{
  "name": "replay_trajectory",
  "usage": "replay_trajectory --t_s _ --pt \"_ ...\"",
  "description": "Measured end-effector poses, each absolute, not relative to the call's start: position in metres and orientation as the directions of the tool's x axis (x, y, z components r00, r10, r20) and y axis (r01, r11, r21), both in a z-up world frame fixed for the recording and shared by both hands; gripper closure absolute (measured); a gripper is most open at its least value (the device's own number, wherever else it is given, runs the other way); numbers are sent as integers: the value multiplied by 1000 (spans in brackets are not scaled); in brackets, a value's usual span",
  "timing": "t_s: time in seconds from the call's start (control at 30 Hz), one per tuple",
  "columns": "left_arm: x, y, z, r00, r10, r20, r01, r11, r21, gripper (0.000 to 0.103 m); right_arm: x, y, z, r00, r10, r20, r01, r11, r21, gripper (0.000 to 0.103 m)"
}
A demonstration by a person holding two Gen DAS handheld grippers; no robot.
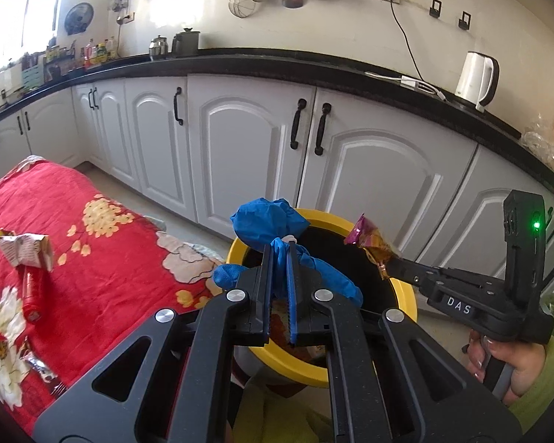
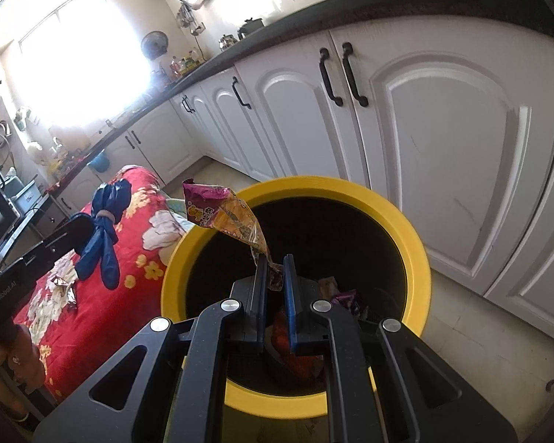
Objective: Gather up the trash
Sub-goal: 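Open both tools to drop the glove and snack packet into the bin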
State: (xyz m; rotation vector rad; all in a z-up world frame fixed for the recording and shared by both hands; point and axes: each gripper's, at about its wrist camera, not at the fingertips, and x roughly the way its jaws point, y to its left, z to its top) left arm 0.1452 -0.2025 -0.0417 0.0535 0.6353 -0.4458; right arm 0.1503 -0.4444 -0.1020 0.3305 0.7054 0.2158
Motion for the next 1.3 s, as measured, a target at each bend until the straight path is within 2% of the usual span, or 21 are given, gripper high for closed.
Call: replay_trajectory --t_s 0.53,0.97,1.07,1.13,1.17,1.3 --pt "159 -229 -62 674 -386 -630 453 890 -61 100 160 -446 -132 671 312 -672 -59 927 371 94" --pt "165 -240 -76 645 -386 -660 474 879 -51 100 161 -452 -139 669 307 -677 -25 919 392 92" --pt "165 -240 -77 645 -377 -664 472 881 -42 92 159 -454 -138 673 304 -674 -12 916 401 89" --pt "166 -238 -77 644 -370 -669 463 885 -44 80 158 -456 -138 680 299 -670 0 913 408 80" --pt "166 -237 -78 643 -369 -671 461 886 -46 78 157 -458 -137 682 298 -668 4 911 412 75" --pt "165 -231 -77 648 -362 -671 444 894 -53 61 154 -462 -134 696 288 -658 19 908 418 67"
